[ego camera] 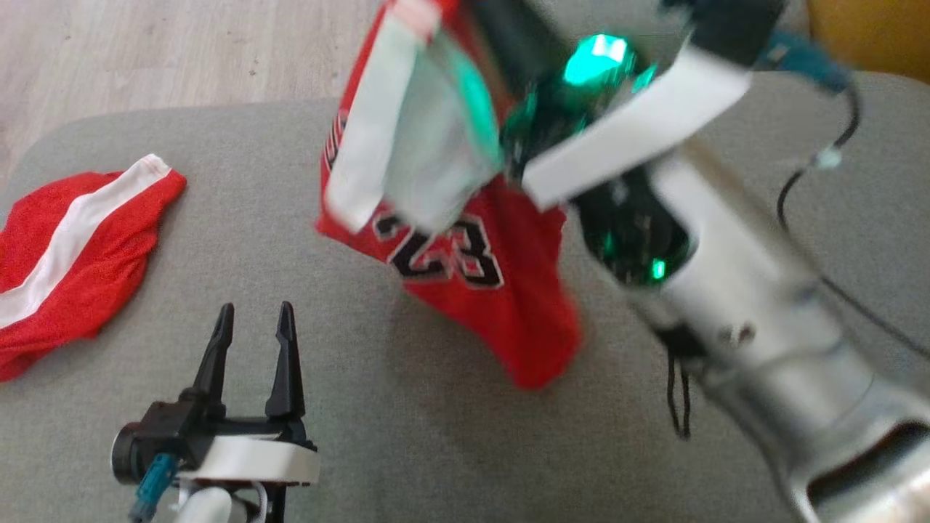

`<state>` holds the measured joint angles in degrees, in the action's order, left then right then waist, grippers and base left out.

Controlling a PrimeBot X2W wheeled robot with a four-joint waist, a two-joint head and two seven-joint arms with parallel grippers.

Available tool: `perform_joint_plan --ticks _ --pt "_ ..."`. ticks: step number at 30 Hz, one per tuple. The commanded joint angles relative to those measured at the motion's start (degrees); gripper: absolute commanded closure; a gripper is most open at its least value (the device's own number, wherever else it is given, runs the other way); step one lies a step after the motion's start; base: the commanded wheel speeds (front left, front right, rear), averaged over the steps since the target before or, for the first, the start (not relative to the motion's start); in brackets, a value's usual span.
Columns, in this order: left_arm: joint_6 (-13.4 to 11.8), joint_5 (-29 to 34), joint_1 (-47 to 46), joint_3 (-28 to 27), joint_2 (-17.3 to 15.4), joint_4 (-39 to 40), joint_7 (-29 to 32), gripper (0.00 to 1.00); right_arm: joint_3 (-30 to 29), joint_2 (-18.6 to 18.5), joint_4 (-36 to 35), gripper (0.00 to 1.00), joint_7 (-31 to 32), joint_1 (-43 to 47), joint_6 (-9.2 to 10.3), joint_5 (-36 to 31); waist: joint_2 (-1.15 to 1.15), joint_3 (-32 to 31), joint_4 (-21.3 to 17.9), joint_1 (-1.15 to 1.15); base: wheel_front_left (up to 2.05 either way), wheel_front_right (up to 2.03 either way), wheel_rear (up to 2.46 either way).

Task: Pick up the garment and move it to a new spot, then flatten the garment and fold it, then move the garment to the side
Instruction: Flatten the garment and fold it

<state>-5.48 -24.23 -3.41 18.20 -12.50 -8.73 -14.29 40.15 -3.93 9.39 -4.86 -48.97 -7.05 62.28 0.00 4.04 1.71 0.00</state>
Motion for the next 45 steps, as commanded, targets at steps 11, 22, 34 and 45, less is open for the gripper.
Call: perform_joint_plan --ticks 11,22,34,45 --pt "0.3 -0.3 -0.9 -2.7 -0.2 1.7 -0.7 0.0 -8.0 -0.2 11.8 1.0 -9.8 -6.1 -0.44 1.5 0.0 0.3 -1.0 0.0 0.0 0.0 0.0" --pt "0.5 -0.1 -1.5 -3.7 -0.1 2.1 -0.7 0.0 -16.1 -9.5 17.1 1.0 -2.9 17.5 -0.44 -5.0 0.0 2.4 -3.2 0.0 0.0 0.0 0.0" --pt "0.9 0.3 -1.7 -4.8 0.0 2.3 -0.7 0.0 -32.6 -16.0 9.9 1.0 16.0 30.2 -0.44 -24.9 0.0 2.7 -4.0 0.0 0.0 0.0 0.0" --pt "1.8 0.6 -2.4 -4.2 0.6 1.0 -0.7 0.0 -42.9 -5.0 -4.1 0.0 12.0 36.7 -0.44 -56.9 0.0 2.1 -1.9 0.0 0.0 0.0 0.0"
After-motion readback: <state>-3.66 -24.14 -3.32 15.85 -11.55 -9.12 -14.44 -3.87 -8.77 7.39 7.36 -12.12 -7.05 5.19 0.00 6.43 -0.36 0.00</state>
